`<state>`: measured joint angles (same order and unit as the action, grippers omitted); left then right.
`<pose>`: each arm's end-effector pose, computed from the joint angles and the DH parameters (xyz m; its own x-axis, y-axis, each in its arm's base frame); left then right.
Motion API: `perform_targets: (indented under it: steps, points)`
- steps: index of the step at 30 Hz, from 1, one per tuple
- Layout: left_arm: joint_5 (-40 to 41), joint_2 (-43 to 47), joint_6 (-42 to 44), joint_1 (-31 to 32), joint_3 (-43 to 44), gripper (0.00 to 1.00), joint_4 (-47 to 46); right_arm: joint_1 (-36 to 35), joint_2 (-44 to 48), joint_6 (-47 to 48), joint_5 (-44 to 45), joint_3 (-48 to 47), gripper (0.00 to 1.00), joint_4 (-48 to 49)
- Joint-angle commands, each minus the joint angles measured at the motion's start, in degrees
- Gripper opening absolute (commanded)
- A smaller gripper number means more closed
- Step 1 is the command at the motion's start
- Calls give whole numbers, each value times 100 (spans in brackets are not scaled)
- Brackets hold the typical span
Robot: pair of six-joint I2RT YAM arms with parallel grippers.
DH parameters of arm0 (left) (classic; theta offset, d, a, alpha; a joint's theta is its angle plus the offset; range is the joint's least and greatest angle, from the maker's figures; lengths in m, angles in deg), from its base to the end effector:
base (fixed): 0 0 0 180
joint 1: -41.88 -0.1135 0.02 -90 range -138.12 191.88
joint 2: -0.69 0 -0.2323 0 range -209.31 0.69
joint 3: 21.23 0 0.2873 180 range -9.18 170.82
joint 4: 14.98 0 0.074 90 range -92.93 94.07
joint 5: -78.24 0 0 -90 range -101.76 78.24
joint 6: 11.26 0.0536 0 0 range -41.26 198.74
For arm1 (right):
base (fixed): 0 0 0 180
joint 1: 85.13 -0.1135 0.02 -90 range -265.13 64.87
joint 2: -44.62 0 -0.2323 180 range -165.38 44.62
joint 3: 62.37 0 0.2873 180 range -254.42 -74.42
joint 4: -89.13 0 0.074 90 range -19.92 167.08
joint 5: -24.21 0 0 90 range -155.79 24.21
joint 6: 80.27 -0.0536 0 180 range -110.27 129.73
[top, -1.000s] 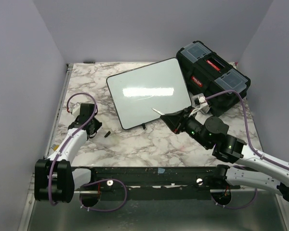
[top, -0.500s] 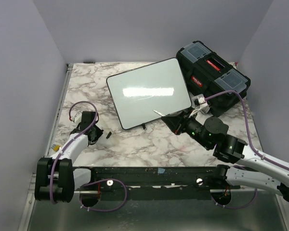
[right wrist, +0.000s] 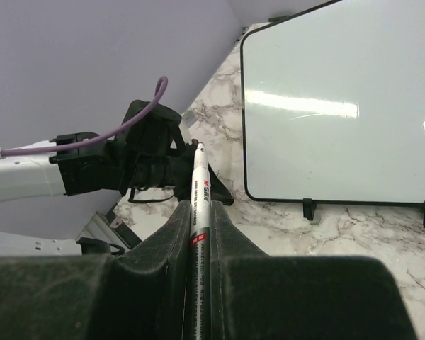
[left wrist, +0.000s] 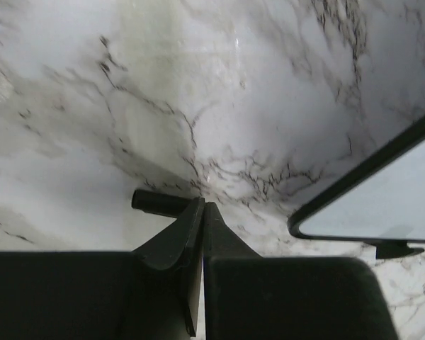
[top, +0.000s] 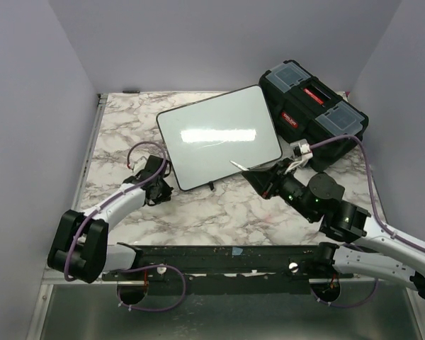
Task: Write a sentence on the whiteboard
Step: Place the pen cap at the center of the board.
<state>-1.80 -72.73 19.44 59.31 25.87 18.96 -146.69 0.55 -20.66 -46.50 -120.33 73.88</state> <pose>0.2643 -0.0733 0.0987 -0.6062 -0.6973 -0.3824 -0.6035 0.7165 -0.3499 0.1377 0.2172 0.3411 -0.3500 0.3563 -0.8663 -0.5745 0.6488 0.4990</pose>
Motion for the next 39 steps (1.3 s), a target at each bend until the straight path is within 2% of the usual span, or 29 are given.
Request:
perform_targets:
  steps: [1,5,9,13,18,23,25,28,33,36,39]
  points:
    - [130,-22,-799,547,121,4,706,-40,284,-49,297,-80,1,-269]
    - [-62,105,-1075,921,-3,3,639,-35,511,-66,452,-14,1,-382]
    - [540,609,-939,1010,113,4,962,-34,588,-98,448,-34,1,-456]
    - [769,990,-567,542,309,7,1326,-37,610,-128,447,-51,1,-511]
    - [485,801,-207,-236,221,5,1329,-40,576,-160,402,-74,1,-488]
    - [35,135,-334,-265,135,0,1027,-39,549,-154,397,-72,1,-473]
    - [-41,-123,-462,-80,203,0,979,-38,536,-151,390,-73,1,-472]
    - [0,-486,-694,568,607,0,1083,-38,576,-160,391,-48,1,-472]
    - [-407,-1101,-1153,1529,1126,0,1117,-39,669,-163,486,-69,1,-540]
    - [-351,-1222,-1230,1979,1275,0,1033,-40,740,-160,513,-70,1,-602]
    - [-159,-1086,-1135,2123,1300,0,1119,-38,781,-174,545,-81,1,-672]
